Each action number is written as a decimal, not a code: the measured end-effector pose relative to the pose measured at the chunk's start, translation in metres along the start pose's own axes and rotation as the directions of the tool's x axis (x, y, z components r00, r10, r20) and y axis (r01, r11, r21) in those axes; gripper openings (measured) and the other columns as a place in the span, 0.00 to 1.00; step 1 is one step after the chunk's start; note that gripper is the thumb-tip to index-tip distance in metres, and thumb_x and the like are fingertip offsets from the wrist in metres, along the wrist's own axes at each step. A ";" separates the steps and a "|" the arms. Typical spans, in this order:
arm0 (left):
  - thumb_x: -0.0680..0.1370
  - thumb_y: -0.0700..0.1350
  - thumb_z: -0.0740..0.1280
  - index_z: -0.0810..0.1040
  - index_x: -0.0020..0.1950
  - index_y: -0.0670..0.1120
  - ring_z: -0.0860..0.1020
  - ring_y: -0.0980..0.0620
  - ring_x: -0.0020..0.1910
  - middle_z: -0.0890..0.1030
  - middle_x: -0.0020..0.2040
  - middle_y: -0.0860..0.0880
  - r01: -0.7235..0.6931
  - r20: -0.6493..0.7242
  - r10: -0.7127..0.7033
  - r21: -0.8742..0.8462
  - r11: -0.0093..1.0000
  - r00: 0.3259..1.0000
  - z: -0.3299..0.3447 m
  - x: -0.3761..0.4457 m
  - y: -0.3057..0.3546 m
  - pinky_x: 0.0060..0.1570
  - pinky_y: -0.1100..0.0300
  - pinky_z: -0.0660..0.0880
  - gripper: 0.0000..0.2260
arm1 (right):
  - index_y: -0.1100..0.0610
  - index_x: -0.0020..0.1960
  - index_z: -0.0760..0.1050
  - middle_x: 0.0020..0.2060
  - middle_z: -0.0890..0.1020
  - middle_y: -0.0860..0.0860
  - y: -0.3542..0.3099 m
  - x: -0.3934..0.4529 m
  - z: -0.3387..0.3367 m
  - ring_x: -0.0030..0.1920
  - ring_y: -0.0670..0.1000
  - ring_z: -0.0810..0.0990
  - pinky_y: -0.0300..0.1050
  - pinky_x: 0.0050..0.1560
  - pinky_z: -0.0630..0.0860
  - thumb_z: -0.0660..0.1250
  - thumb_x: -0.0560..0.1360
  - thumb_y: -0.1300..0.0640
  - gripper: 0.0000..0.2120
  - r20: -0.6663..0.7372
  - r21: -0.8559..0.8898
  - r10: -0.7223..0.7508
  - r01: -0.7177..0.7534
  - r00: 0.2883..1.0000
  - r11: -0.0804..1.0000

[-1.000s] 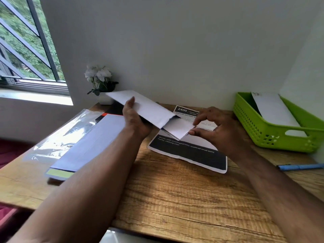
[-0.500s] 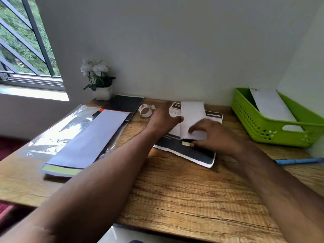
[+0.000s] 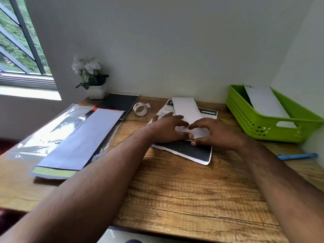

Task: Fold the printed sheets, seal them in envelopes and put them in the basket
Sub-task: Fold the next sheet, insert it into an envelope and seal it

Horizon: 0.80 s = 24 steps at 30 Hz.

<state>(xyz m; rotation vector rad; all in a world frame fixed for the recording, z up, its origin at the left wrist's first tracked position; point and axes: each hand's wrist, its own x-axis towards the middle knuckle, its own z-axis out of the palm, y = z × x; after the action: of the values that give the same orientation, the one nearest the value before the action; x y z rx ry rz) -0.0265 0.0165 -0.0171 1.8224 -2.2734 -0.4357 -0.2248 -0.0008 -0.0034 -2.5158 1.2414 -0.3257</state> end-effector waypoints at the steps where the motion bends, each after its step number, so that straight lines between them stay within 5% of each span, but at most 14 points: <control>1: 0.74 0.68 0.61 0.68 0.71 0.61 0.46 0.52 0.78 0.57 0.78 0.57 -0.001 0.003 0.001 0.007 1.000 1.000 -0.001 0.000 0.001 0.72 0.35 0.39 0.27 | 0.43 0.64 0.72 0.65 0.73 0.41 -0.001 -0.001 -0.001 0.63 0.43 0.69 0.39 0.60 0.66 0.73 0.66 0.41 0.28 0.003 0.010 0.017 -0.017 1.000 1.000; 6: 0.71 0.70 0.62 0.71 0.67 0.60 0.63 0.51 0.73 0.70 0.71 0.54 -0.002 0.015 0.002 0.002 1.000 1.000 -0.003 -0.003 0.003 0.71 0.36 0.52 0.28 | 0.42 0.65 0.72 0.66 0.72 0.40 -0.005 -0.002 -0.003 0.66 0.43 0.69 0.39 0.60 0.65 0.73 0.64 0.38 0.31 -0.003 0.046 0.017 -0.017 1.000 0.999; 11: 0.65 0.71 0.68 0.69 0.70 0.60 0.63 0.53 0.73 0.69 0.72 0.57 -0.045 0.015 0.046 -0.077 0.996 0.999 -0.006 -0.006 0.001 0.72 0.41 0.57 0.36 | 0.39 0.66 0.71 0.69 0.69 0.39 -0.002 -0.005 -0.009 0.69 0.46 0.65 0.43 0.66 0.64 0.75 0.64 0.41 0.32 0.122 -0.020 0.042 -0.039 0.992 0.999; 14: 0.66 0.65 0.73 0.68 0.71 0.58 0.62 0.53 0.73 0.67 0.73 0.55 -0.073 0.072 0.084 -0.133 0.988 0.994 -0.012 -0.011 0.005 0.72 0.48 0.59 0.36 | 0.39 0.64 0.72 0.64 0.72 0.38 -0.001 -0.009 -0.014 0.61 0.42 0.68 0.40 0.59 0.65 0.77 0.64 0.45 0.30 0.113 -0.001 0.053 -0.053 0.992 0.999; 19: 0.71 0.56 0.74 0.75 0.65 0.54 0.67 0.53 0.69 0.72 0.68 0.54 -0.064 0.049 0.075 -0.195 0.979 0.996 -0.012 -0.013 0.010 0.64 0.56 0.61 0.24 | 0.43 0.55 0.80 0.57 0.81 0.44 0.001 -0.005 -0.013 0.58 0.43 0.76 0.41 0.58 0.73 0.76 0.64 0.45 0.20 0.016 0.104 0.044 -0.046 0.999 0.994; 24: 0.73 0.50 0.72 0.77 0.62 0.57 0.67 0.53 0.69 0.72 0.68 0.55 -0.082 0.065 0.096 -0.186 0.979 0.993 -0.013 -0.012 0.006 0.70 0.52 0.61 0.17 | 0.43 0.53 0.81 0.57 0.81 0.41 0.003 -0.005 -0.012 0.58 0.40 0.75 0.47 0.64 0.72 0.74 0.67 0.44 0.15 -0.029 0.109 0.034 -0.031 0.999 0.994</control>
<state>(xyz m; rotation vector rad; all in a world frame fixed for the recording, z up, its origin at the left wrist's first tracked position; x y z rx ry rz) -0.0244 0.0282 -0.0021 1.6348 -2.2672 -0.6826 -0.2340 -0.0007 0.0066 -2.4053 1.2400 -0.4145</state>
